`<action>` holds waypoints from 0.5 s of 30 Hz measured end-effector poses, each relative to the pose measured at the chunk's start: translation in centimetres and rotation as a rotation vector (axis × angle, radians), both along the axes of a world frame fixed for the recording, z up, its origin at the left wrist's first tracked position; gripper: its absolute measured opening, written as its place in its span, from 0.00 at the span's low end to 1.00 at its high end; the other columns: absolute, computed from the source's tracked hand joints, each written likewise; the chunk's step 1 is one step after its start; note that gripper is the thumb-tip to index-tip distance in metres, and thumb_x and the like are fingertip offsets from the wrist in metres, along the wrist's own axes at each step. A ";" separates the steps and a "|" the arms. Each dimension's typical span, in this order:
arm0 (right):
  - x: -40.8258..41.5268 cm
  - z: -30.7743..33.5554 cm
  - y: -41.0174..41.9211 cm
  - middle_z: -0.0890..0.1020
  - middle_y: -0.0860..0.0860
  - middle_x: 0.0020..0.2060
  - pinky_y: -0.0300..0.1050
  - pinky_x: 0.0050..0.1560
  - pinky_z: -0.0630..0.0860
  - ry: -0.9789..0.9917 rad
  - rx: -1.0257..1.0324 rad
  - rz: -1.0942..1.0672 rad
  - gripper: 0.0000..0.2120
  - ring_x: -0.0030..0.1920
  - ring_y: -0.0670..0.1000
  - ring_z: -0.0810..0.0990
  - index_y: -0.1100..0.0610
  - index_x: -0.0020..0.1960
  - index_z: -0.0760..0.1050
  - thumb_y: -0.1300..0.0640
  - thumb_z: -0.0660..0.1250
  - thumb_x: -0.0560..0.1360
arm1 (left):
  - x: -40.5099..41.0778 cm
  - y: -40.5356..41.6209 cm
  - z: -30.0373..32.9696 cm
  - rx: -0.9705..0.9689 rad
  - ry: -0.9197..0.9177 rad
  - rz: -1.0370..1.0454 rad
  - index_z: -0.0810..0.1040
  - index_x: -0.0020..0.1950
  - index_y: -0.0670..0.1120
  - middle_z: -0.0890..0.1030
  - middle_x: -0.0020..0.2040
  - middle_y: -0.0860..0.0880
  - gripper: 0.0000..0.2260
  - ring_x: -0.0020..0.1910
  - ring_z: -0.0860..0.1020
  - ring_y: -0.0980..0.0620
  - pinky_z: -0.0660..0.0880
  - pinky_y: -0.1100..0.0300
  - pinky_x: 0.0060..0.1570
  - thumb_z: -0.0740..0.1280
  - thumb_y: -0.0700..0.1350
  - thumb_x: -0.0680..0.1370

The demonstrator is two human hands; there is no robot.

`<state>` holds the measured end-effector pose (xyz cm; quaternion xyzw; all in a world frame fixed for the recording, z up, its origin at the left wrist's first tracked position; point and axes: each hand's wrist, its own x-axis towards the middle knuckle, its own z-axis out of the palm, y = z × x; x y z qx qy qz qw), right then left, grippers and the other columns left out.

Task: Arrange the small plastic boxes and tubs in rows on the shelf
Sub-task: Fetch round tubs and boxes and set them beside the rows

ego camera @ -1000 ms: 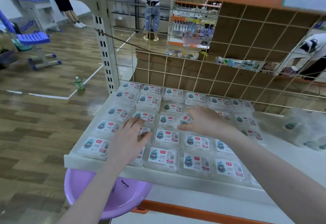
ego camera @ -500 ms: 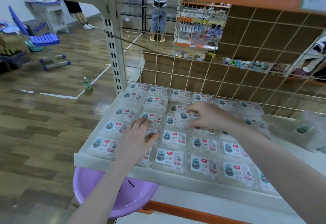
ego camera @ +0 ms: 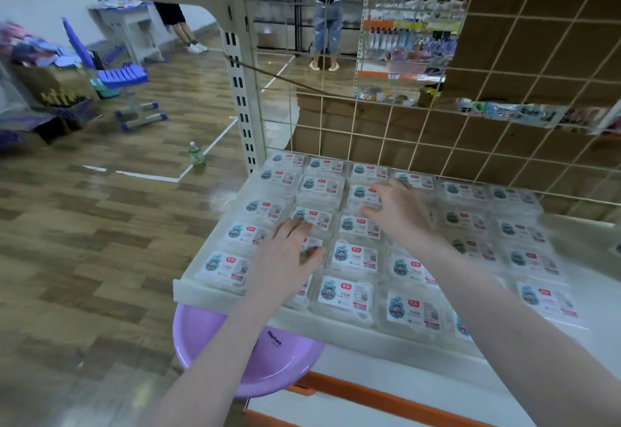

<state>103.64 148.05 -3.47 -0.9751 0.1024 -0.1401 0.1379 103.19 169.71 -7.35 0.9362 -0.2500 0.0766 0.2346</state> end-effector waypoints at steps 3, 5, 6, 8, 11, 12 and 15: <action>0.2 -0.2 0.4 0.74 0.51 0.64 0.47 0.49 0.72 -0.011 0.001 0.004 0.22 0.60 0.53 0.72 0.57 0.65 0.72 0.47 0.67 0.74 | 0.0 -0.1 0.2 0.004 0.014 0.010 0.71 0.68 0.48 0.69 0.70 0.51 0.21 0.69 0.65 0.51 0.62 0.57 0.65 0.63 0.56 0.77; 0.4 -0.3 0.5 0.74 0.52 0.64 0.48 0.54 0.71 -0.012 0.006 0.005 0.22 0.62 0.54 0.71 0.58 0.65 0.72 0.48 0.66 0.75 | 0.0 -0.1 0.2 0.008 0.023 0.016 0.71 0.68 0.49 0.69 0.71 0.51 0.21 0.70 0.64 0.52 0.61 0.58 0.65 0.63 0.55 0.78; 0.5 -0.4 0.6 0.74 0.53 0.64 0.48 0.56 0.71 -0.010 0.000 0.010 0.22 0.63 0.55 0.70 0.58 0.65 0.72 0.48 0.65 0.75 | -0.1 -0.1 0.2 0.008 0.025 0.019 0.72 0.68 0.49 0.69 0.71 0.51 0.21 0.70 0.64 0.52 0.61 0.58 0.65 0.63 0.55 0.77; 0.6 -0.5 0.6 0.73 0.53 0.65 0.50 0.62 0.68 -0.007 -0.017 0.028 0.22 0.66 0.55 0.68 0.58 0.66 0.71 0.48 0.64 0.76 | -0.1 -0.2 0.4 0.008 0.018 0.025 0.72 0.67 0.48 0.69 0.70 0.51 0.21 0.70 0.65 0.51 0.62 0.58 0.65 0.64 0.54 0.77; 0.7 -0.9 0.5 0.70 0.54 0.68 0.52 0.67 0.65 -0.001 -0.017 0.039 0.22 0.69 0.56 0.66 0.57 0.67 0.69 0.48 0.63 0.77 | -0.1 -0.3 0.4 0.015 0.019 0.039 0.73 0.67 0.47 0.70 0.70 0.50 0.20 0.70 0.65 0.51 0.62 0.57 0.66 0.65 0.54 0.77; 0.8 -1.1 0.4 0.70 0.54 0.68 0.53 0.68 0.65 -0.001 -0.009 0.039 0.23 0.69 0.56 0.65 0.56 0.67 0.69 0.47 0.63 0.76 | -0.2 -0.3 0.4 0.019 0.025 0.043 0.73 0.67 0.47 0.69 0.70 0.50 0.21 0.70 0.65 0.51 0.62 0.57 0.66 0.65 0.54 0.77; 0.8 -1.2 0.2 0.70 0.53 0.68 0.53 0.66 0.68 -0.010 0.014 0.054 0.23 0.68 0.56 0.67 0.56 0.67 0.69 0.47 0.64 0.76 | -0.3 -0.4 0.5 0.026 0.041 0.050 0.72 0.68 0.48 0.69 0.71 0.50 0.21 0.70 0.65 0.51 0.61 0.58 0.66 0.64 0.54 0.77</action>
